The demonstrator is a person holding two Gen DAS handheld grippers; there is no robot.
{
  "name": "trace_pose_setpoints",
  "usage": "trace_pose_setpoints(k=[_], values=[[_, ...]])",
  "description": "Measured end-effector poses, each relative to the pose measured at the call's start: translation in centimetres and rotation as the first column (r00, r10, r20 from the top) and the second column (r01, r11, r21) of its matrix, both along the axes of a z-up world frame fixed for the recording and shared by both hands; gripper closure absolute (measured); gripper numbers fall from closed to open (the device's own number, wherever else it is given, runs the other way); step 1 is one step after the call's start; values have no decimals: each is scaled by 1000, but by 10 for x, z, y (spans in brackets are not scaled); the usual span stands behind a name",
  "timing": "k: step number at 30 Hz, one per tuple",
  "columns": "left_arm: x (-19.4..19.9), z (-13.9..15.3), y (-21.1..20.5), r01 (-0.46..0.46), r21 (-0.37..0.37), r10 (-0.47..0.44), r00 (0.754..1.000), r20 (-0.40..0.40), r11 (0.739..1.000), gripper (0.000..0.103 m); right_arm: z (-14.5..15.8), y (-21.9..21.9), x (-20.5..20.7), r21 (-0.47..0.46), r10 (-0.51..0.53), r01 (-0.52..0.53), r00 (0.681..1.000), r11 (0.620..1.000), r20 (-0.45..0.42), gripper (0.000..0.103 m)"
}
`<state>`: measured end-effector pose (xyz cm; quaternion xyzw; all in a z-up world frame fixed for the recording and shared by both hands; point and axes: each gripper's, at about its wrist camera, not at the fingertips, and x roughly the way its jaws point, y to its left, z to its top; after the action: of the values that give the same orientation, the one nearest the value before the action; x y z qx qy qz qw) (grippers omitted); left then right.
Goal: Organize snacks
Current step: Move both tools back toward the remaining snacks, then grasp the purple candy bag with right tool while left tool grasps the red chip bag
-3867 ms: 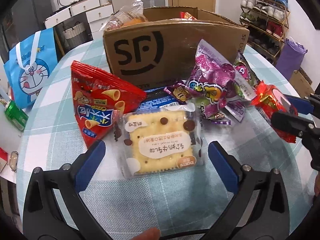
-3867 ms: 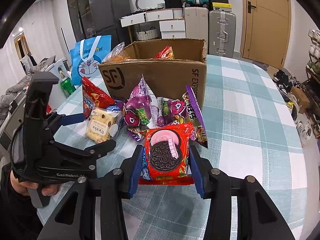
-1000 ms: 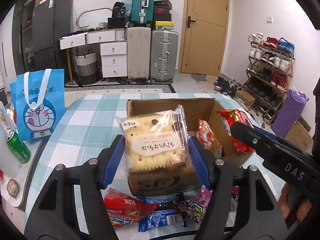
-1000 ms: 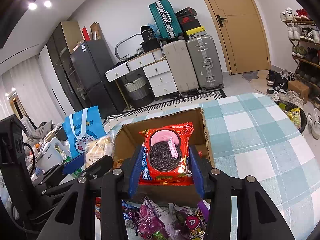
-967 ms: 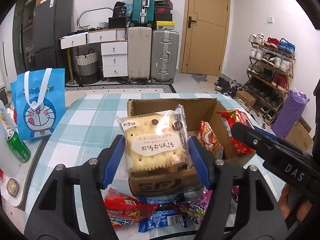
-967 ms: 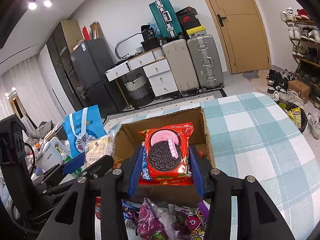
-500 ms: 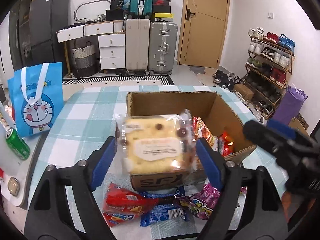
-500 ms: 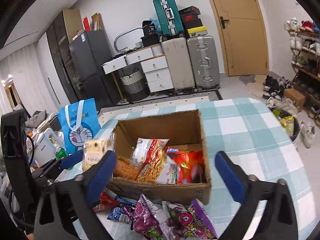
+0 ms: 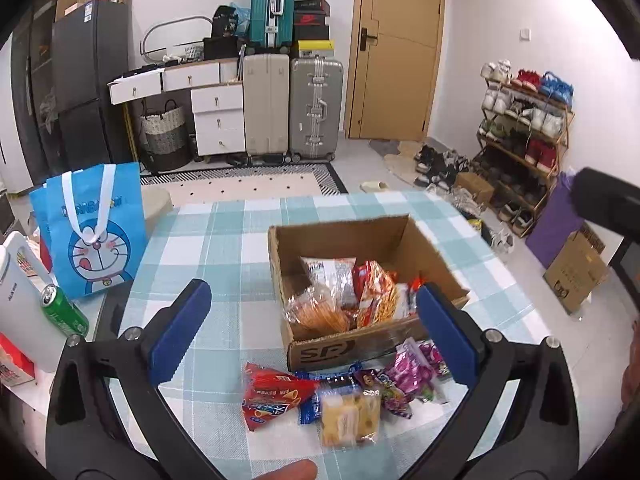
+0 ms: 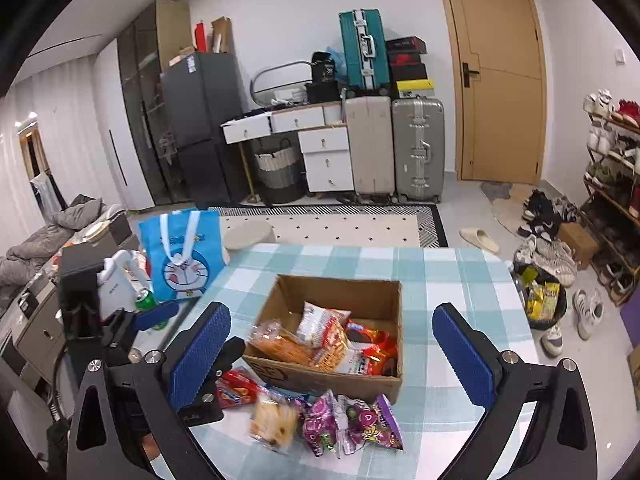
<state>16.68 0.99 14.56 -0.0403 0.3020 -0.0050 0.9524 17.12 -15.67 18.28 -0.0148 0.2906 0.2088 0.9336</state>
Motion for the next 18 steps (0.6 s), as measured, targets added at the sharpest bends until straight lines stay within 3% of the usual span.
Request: trace_pose_setpoints(k=[3,6,18], values=[[-12,13,2,-4,17,4,1000,15,1000,1,20,2,-16,6,29,-30,999,1000,22,1],[-22,13,0,8,31,-8,1000,3,999,1,15,5,-28,-25,40,-39,999,999,3,1],[-36,-31,1,29,56,-26,998,-58,998,1,-76,-19,-13,-66,13,-21,993,998,-117,0]])
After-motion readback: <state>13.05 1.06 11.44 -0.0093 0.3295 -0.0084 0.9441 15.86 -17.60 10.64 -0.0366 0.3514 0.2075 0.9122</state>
